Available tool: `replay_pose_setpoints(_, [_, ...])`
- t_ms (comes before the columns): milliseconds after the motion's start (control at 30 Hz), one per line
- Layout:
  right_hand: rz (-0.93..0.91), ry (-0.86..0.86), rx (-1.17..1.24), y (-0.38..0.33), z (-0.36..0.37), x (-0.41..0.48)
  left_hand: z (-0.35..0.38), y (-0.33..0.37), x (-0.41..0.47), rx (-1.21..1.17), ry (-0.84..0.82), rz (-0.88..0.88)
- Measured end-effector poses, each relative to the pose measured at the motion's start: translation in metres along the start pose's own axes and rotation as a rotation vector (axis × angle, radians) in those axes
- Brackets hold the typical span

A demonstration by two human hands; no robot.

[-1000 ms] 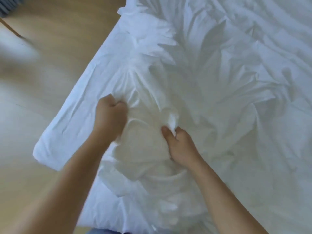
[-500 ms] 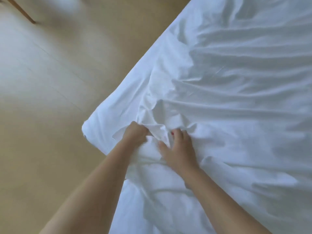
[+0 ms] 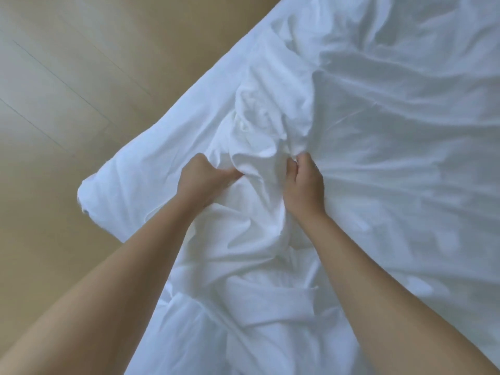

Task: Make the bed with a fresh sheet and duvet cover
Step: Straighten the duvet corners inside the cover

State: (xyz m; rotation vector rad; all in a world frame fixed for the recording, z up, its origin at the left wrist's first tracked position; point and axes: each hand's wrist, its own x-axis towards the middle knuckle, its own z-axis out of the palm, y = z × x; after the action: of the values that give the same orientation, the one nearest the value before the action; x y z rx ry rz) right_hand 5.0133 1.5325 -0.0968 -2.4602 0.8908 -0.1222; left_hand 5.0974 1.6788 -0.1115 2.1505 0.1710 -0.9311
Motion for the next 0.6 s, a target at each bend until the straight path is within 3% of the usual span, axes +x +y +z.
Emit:
replay_pose_setpoints(67, [0.035,0.092,0.111,-0.012,-0.024,0.009,-0.009,0.0,0.0,0.031,-0.023,0.004])
replay_pose_setpoints(200, [-0.049,0.531,0.066,0.015,-0.105,0.016,-0.029,-0.015,0.003,0.027,-0.031,-0.065])
replay_pose_setpoints(233, [0.004,0.509,0.003,0.032,-0.116,0.003,-0.032,-0.021,0.004,0.039,-0.04,-0.085])
replay_pose_setpoints(267, [0.11,0.365,-0.088,0.049,-0.119,-0.013,-0.031,-0.026,0.004,0.076,-0.059,-0.09])
replay_pose_setpoints(333, [0.322,-0.117,-0.354,0.081,-0.106,-0.038,-0.026,-0.032,0.008,0.183,-0.109,-0.103])
replay_pose_setpoints(400, [0.376,-0.378,-0.516,0.088,-0.089,-0.037,-0.022,-0.028,0.017,0.321,-0.166,-0.123])
replay_pose_setpoints(500, [0.307,-0.35,-0.46,0.072,-0.072,0.001,-0.023,-0.001,0.041,0.412,-0.252,-0.123])
replay_pose_setpoints(600, [0.365,-0.216,-0.145,0.051,-0.054,0.035,-0.009,0.048,0.07,0.073,-0.192,0.0])
